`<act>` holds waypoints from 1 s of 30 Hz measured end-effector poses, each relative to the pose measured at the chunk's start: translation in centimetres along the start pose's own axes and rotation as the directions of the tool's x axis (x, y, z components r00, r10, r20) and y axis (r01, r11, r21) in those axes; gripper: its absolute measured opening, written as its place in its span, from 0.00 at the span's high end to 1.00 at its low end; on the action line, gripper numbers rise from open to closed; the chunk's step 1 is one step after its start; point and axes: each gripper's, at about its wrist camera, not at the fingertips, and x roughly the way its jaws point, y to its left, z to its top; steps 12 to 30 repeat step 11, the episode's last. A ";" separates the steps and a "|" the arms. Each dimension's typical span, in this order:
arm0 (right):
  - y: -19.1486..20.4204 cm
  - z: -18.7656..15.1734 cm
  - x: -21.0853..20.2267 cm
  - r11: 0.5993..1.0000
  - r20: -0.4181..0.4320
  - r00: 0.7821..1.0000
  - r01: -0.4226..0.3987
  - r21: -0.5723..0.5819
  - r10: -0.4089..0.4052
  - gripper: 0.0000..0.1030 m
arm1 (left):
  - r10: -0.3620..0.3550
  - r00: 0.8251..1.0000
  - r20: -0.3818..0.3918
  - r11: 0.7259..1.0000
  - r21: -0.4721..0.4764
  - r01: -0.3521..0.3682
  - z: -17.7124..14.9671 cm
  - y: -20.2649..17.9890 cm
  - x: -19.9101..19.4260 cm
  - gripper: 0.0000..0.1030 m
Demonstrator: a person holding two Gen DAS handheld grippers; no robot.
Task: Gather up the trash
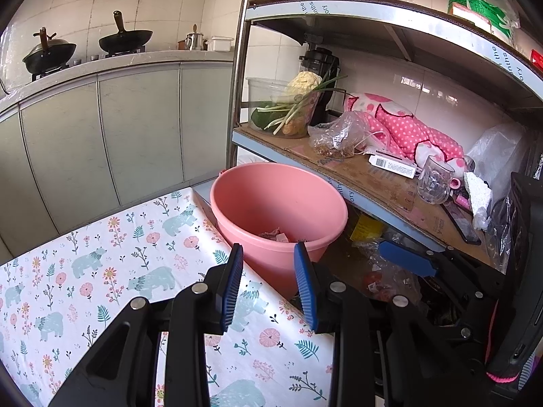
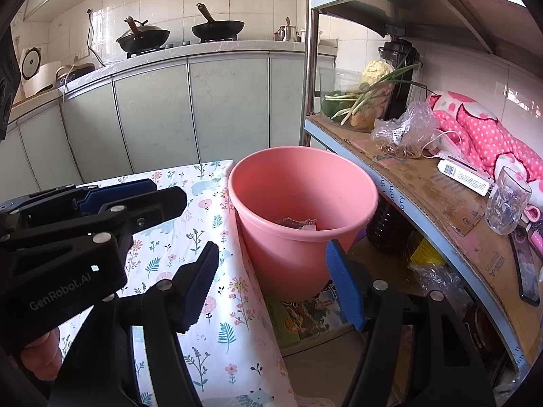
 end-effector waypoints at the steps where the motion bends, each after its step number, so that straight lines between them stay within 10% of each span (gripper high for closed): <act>1: 0.0 0.0 0.1 1.000 -0.001 1.000 0.000 0.000 0.000 0.36 | 0.001 1.000 0.003 1.000 0.002 -0.001 0.0 -0.1 0.0 0.71; 30: 0.0 -0.2 0.3 1.000 -0.005 1.000 -0.001 -0.002 0.001 0.36 | -0.007 1.000 -0.010 1.000 0.000 0.007 0.0 0.2 0.1 0.71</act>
